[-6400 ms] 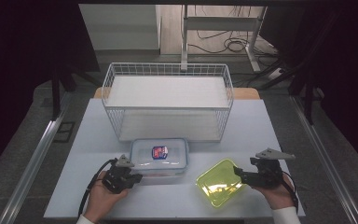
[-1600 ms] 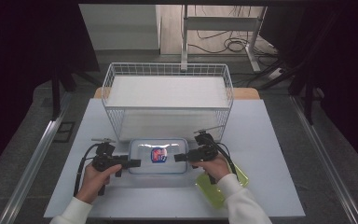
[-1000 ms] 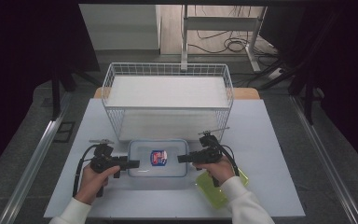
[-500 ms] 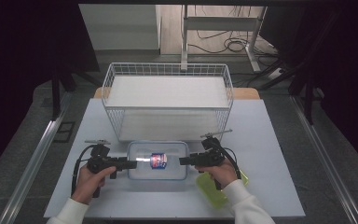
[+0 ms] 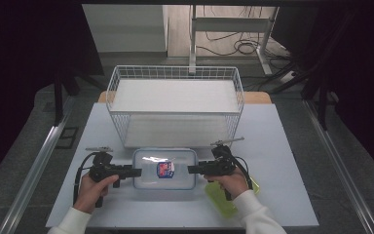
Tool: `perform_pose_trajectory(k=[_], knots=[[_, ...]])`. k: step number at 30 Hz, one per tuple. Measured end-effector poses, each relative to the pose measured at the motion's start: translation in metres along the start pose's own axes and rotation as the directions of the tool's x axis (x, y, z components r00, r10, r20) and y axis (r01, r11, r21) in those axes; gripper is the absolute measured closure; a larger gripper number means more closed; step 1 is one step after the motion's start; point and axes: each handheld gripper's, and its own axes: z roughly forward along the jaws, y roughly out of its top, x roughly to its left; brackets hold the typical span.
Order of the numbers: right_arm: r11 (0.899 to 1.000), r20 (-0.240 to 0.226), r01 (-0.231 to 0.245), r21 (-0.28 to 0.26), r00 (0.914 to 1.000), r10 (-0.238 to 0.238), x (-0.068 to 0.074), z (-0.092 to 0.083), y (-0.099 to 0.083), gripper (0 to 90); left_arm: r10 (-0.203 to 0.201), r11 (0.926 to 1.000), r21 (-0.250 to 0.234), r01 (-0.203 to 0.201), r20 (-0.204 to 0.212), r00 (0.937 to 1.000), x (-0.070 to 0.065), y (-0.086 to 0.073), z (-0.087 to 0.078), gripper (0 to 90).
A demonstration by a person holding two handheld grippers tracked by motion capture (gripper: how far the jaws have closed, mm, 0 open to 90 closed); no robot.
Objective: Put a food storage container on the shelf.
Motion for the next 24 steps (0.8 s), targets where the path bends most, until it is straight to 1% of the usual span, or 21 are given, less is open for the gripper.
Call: perform_pose_trajectory(k=[4, 6, 7, 8, 11, 15, 18, 20, 24], knots=[[1.000, 0.003, 0.012, -0.005, 0.9999, -0.012, 0.002, -0.001, -0.002, 49.5, 0.001, 1.0000, 0.003, -0.001, 0.004, 1.0000, 0.000, 0.000, -0.001, 51.4], [1.000, -0.003, 0.009, -0.011, 1.0000, -0.009, 0.001, -0.002, -0.003, 49.9, 0.004, 1.0000, 0.000, -0.004, 0.004, 1.0000, -0.001, 0.000, -0.001, 51.7], [1.000, -0.009, 0.002, -0.016, 1.0000, -0.002, 0.000, -0.002, -0.003, 50.5, 0.006, 1.0000, -0.002, -0.006, 0.005, 1.0000, -0.002, -0.001, -0.002, 51.7], [1.000, -0.019, -0.014, -0.016, 0.9997, 0.013, -0.001, -0.003, -0.004, 50.5, 0.007, 1.0000, -0.003, -0.007, 0.005, 1.0000, -0.003, 0.000, -0.002, 52.1], [1.000, -0.020, -0.008, -0.022, 0.9998, 0.007, -0.001, -0.004, -0.005, 50.5, 0.013, 0.9999, 0.000, -0.013, 0.004, 0.9999, -0.004, 0.000, -0.002, 52.1], [1.000, -0.014, 0.003, -0.021, 0.9999, -0.003, 0.000, -0.005, -0.006, 50.5, 0.016, 0.9999, -0.002, -0.016, 0.006, 0.9999, -0.005, 0.000, -0.002, 52.3], [0.999, -0.016, 0.019, -0.042, 0.9997, -0.019, 0.002, -0.007, -0.007, 50.6, 0.015, 0.9997, -0.022, -0.015, 0.014, 0.9998, -0.007, 0.001, -0.005, 53.0], [0.998, -0.011, 0.037, -0.053, 0.9992, -0.037, 0.005, -0.009, -0.006, 50.6, 0.024, 0.9994, -0.024, -0.024, 0.011, 0.9996, -0.009, 0.002, -0.007, 53.2], [0.996, -0.011, 0.048, -0.068, 0.9987, -0.049, 0.007, -0.013, -0.006, 50.6, 0.045, 0.9985, -0.033, -0.044, 0.003, 0.9990, -0.015, 0.004, -0.009, 53.2]])
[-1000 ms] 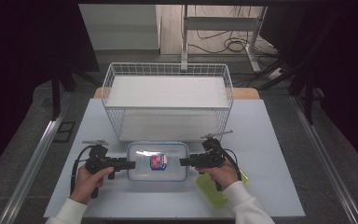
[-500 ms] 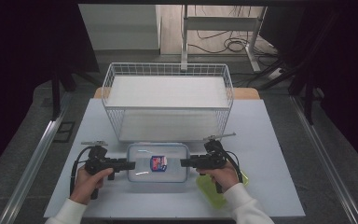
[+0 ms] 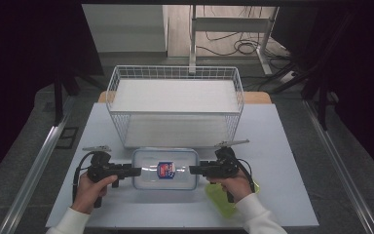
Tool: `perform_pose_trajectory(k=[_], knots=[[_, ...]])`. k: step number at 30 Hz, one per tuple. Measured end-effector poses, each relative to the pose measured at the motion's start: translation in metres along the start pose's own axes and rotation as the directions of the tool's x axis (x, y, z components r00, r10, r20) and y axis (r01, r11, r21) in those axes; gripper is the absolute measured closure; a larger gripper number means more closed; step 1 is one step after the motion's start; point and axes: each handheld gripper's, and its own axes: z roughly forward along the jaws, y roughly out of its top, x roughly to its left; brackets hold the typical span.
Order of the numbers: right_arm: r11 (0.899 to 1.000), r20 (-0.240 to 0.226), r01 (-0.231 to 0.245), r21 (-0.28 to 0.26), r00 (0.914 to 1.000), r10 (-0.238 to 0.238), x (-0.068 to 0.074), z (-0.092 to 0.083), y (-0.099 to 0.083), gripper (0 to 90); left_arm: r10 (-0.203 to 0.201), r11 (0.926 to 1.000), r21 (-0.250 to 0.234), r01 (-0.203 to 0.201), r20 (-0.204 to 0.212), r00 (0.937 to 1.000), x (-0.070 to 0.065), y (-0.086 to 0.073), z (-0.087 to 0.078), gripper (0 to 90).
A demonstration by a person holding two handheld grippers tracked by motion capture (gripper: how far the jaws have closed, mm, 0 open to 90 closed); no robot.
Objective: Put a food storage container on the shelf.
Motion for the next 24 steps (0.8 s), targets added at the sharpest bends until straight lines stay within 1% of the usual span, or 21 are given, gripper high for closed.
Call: perform_pose_trajectory(k=[1, 4, 5, 6, 7, 8, 9, 12, 13, 14, 16, 19, 20, 21, 24], knots=[[1.000, 0.000, 0.000, 0.000, 1.0000, 0.000, 0.000, 0.000, 0.000, 50.6, 0.000, 1.0000, 0.000, 0.000, 0.000, 1.0000, 0.000, 0.000, 0.000, 53.2], [1.000, 0.005, 0.019, -0.014, 0.9998, -0.019, 0.003, -0.006, 0.001, 50.5, 0.025, 0.9996, -0.009, -0.025, -0.002, 0.9997, -0.006, 0.004, -0.002, 53.2], [1.000, 0.005, 0.019, -0.014, 0.9998, -0.019, 0.003, -0.006, 0.001, 50.5, 0.025, 0.9996, -0.009, -0.025, -0.002, 0.9997, -0.006, 0.004, -0.002, 53.2], [0.999, 0.011, 0.030, -0.025, 0.9995, -0.029, 0.006, -0.011, 0.003, 50.5, 0.039, 0.9991, -0.015, -0.040, -0.004, 0.9992, -0.011, 0.006, -0.003, 53.2], [0.999, 0.011, 0.030, -0.025, 0.9995, -0.029, 0.006, -0.011, 0.003, 50.5, 0.039, 0.9991, -0.015, -0.040, -0.004, 0.9992, -0.011, 0.006, -0.003, 53.1], [0.999, 0.013, 0.035, -0.030, 0.9993, -0.034, 0.007, -0.013, 0.003, 50.5, 0.053, 0.9984, -0.018, -0.053, -0.005, 0.9986, -0.014, 0.009, -0.004, 53.1], [0.998, 0.016, 0.050, -0.044, 0.9986, -0.050, 0.010, -0.019, 0.004, 50.5, 0.066, 0.9976, -0.022, -0.066, -0.008, 0.9978, -0.019, 0.011, -0.005, 53.2], [0.996, 0.018, 0.065, -0.060, 0.9978, -0.064, 0.012, -0.026, 0.006, 50.5, 0.091, 0.9953, -0.032, -0.091, -0.012, 0.9958, -0.026, 0.017, -0.007, 53.1], [0.996, 0.018, 0.065, -0.060, 0.9978, -0.064, 0.012, -0.026, 0.006, 50.5, 0.091, 0.9953, -0.032, -0.091, -0.012, 0.9958, -0.026, 0.017, -0.007, 53.2], [0.995, 0.022, 0.077, -0.071, 0.9969, -0.075, 0.015, -0.032, 0.008, 50.6, 0.102, 0.9940, -0.038, -0.102, -0.012, 0.9947, -0.031, 0.020, -0.008, 53.1], [0.993, 0.028, 0.085, -0.080, 0.9962, -0.083, 0.017, -0.037, 0.010, 50.6, 0.112, 0.9927, -0.045, -0.112, -0.011, 0.9936, -0.035, 0.025, -0.008, 53.2], [0.992, 0.033, 0.093, -0.083, 0.9953, -0.091, 0.018, -0.042, 0.013, 50.6, 0.120, 0.9916, -0.046, -0.121, -0.008, 0.9927, -0.037, 0.030, -0.008, 53.2], [0.991, 0.041, 0.099, -0.088, 0.9945, -0.096, 0.019, -0.046, 0.017, 50.6, 0.125, 0.9911, -0.046, -0.125, -0.007, 0.9922, -0.038, 0.032, -0.008, 53.2], [0.991, 0.041, 0.099, -0.088, 0.9945, -0.096, 0.019, -0.046, 0.017, 50.6, 0.128, 0.9905, -0.050, -0.128, -0.005, 0.9918, -0.039, 0.034, -0.008, 53.2], [0.988, 0.054, 0.116, -0.102, 0.9924, -0.111, 0.023, -0.054, 0.025, 50.6, 0.142, 0.9881, -0.060, -0.142, -0.002, 0.9899, -0.043, 0.043, -0.010, 53.2]])
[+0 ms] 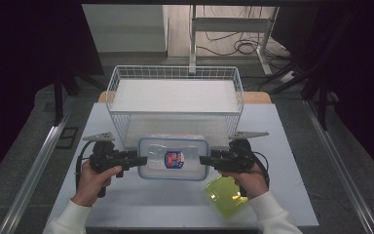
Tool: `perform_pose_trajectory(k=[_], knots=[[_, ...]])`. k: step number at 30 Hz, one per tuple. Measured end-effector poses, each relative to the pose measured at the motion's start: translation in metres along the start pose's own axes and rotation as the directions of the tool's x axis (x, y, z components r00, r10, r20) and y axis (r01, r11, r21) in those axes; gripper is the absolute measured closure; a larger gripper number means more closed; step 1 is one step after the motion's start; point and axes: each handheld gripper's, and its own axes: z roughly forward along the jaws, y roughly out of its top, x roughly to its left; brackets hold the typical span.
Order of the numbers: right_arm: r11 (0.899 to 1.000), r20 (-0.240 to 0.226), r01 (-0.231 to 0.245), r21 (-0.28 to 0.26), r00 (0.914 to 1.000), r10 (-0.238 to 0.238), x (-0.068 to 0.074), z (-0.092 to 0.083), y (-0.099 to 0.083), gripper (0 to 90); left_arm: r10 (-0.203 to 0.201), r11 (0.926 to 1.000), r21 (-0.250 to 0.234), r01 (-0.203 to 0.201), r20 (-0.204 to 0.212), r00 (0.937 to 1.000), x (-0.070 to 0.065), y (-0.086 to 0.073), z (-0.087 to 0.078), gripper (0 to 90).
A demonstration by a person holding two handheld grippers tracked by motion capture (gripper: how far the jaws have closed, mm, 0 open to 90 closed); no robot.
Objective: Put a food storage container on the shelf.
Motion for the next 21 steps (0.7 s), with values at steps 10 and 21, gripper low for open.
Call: perform_pose_trajectory(k=[10, 21], knots=[[0.998, 0.008, 0.037, -0.046, 0.9993, -0.036, 0.005, -0.016, 0.034, 50.6, 0.051, 0.9978, -0.041, -0.051, -0.007, 0.9987, -0.009, 0.041, -0.013, 53.2], [0.991, 0.014, 0.085, -0.101, 0.9964, -0.084, 0.008, -0.033, 0.091, 50.8, 0.092, 0.9927, -0.077, -0.093, -0.016, 0.9957, -0.011, 0.096, -0.027, 53.2]])
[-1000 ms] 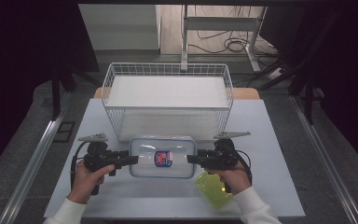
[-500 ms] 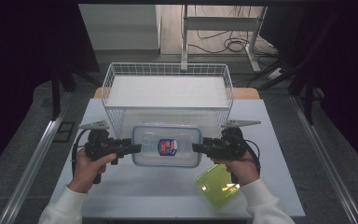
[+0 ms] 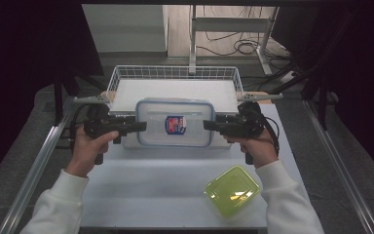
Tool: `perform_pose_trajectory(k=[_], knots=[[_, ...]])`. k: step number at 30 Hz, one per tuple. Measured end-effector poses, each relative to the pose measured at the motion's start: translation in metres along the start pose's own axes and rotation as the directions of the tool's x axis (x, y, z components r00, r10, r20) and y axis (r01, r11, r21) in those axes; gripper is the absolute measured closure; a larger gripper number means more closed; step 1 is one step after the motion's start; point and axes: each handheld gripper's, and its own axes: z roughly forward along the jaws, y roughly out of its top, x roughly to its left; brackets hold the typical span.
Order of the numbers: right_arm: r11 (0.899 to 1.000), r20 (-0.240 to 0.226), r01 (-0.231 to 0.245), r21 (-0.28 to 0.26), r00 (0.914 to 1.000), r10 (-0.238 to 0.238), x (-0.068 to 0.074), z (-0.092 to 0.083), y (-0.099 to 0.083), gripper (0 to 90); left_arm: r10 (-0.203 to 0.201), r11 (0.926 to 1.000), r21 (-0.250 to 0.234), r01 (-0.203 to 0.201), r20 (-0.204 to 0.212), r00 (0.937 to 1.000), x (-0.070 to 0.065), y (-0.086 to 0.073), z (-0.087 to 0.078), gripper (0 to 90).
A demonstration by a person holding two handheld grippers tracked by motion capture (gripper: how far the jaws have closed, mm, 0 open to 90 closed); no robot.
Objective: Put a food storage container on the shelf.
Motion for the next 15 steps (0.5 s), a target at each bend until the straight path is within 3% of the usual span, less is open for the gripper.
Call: perform_pose_trajectory(k=[8, 15], knots=[[1.000, 0.002, -0.006, -0.004, 1.0000, 0.006, -0.010, -0.001, 0.032, 50.7, -0.006, 1.0000, -0.003, 0.006, 0.001, 1.0000, 0.008, 0.030, 0.002, 53.2], [1.000, 0.001, -0.023, 0.000, 0.9997, 0.023, -0.027, 0.008, 0.053, 50.4, -0.027, 0.9996, 0.012, 0.027, -0.003, 0.9996, 0.026, 0.052, 0.010, 53.2]])
